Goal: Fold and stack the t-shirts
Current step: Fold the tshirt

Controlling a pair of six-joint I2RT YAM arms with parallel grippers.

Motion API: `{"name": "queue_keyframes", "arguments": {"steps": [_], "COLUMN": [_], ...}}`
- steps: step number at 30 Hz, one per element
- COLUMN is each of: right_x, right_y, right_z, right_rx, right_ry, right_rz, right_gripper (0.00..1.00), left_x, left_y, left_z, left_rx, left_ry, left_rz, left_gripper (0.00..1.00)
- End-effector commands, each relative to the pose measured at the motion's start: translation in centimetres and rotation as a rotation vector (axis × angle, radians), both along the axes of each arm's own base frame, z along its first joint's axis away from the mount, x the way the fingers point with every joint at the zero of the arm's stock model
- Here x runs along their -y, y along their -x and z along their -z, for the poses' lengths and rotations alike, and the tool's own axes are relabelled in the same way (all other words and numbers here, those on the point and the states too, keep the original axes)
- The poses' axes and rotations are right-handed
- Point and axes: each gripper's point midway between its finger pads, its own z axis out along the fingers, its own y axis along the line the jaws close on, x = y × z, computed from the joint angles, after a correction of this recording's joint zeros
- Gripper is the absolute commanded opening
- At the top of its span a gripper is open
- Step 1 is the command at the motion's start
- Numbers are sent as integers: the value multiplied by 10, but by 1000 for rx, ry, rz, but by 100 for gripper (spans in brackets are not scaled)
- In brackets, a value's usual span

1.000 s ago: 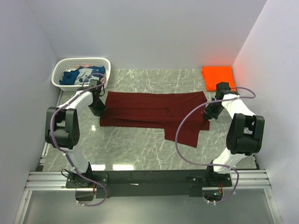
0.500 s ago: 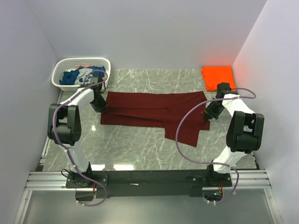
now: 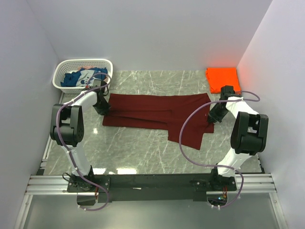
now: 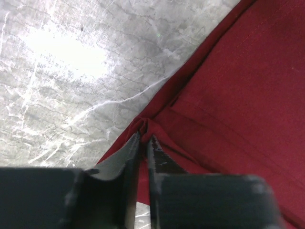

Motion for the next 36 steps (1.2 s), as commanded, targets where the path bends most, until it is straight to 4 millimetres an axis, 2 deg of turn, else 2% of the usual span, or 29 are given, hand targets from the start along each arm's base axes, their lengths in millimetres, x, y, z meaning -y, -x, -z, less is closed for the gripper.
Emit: {"name": "queue_keyframes", "arguments": {"steps": [1,3,6,7,9,10,11,13,14,15,16,18,19,20,21,22,23,24,25,26,27,29,30,36], "right_x": [10,11,11,13,6,3,0,-15,-19,-38,-49,-66,-82,-88,-93,-103,-109,-112,-120,-122,-124,-131,-132,-132], "right_y": [-3,-4,-6,-4,-1,3,7,17,22,32,37,47,58,64,73,79,83,89,95,98,100,106,107,111], "right_z": [4,-4,-23,-32,-41,-47,-49,-55,-55,-50,-53,-48,-41,-36,-27,-23,-18,-11,-6,-2,3,12,15,35], "right_rx": [14,38,77,93,110,125,129,140,138,126,145,145,139,130,113,111,101,85,72,63,58,37,30,-21], "right_ry": [29,36,65,91,108,117,126,167,197,201,202,178,164,155,161,162,158,161,162,170,176,187,190,243], "right_rz": [22,18,5,2,-26,-35,-47,-101,-118,-181,-214,-257,-307,-313,-329,-363,-366,-377,-395,-401,-404,-421,-424,-427], "right_gripper": [16,28,40,42,46,46,46,47,47,48,48,48,49,49,51,51,52,52,52,52,53,53,53,52], "left_x": [-5,-6,-13,-14,-17,-18,-19,-23,-24,-27,-30,-35,-36,-39,-41,-43,-46,-47,-48,-48,-48,-50,-52,-53], "left_y": [-9,-9,-6,-5,0,2,6,12,19,23,27,42,48,58,63,67,79,81,86,94,99,106,109,111], "left_z": [-7,-13,-29,-40,-48,-59,-60,-75,-74,-77,-86,-84,-93,-86,-97,-99,-89,-101,-102,-94,-103,-99,-104,-103], "left_rx": [48,58,87,112,125,151,148,181,172,177,204,195,223,208,252,267,254,315,331,327,367,383,407,431], "left_ry": [-20,-23,-47,-49,-61,-62,-66,-80,-86,-97,-109,-131,-135,-149,-150,-160,-169,-169,-170,-168,-167,-172,-179,-180], "left_rz": [10,4,-34,-47,-55,-57,-57,-64,-64,-65,-69,-67,-66,-66,-67,-69,-67,-72,-73,-67,-66,-65,-66,-72], "left_gripper": [18,25,41,49,59,68,72,83,86,88,91,93,94,94,92,92,92,93,93,94,94,96,97,94]}}
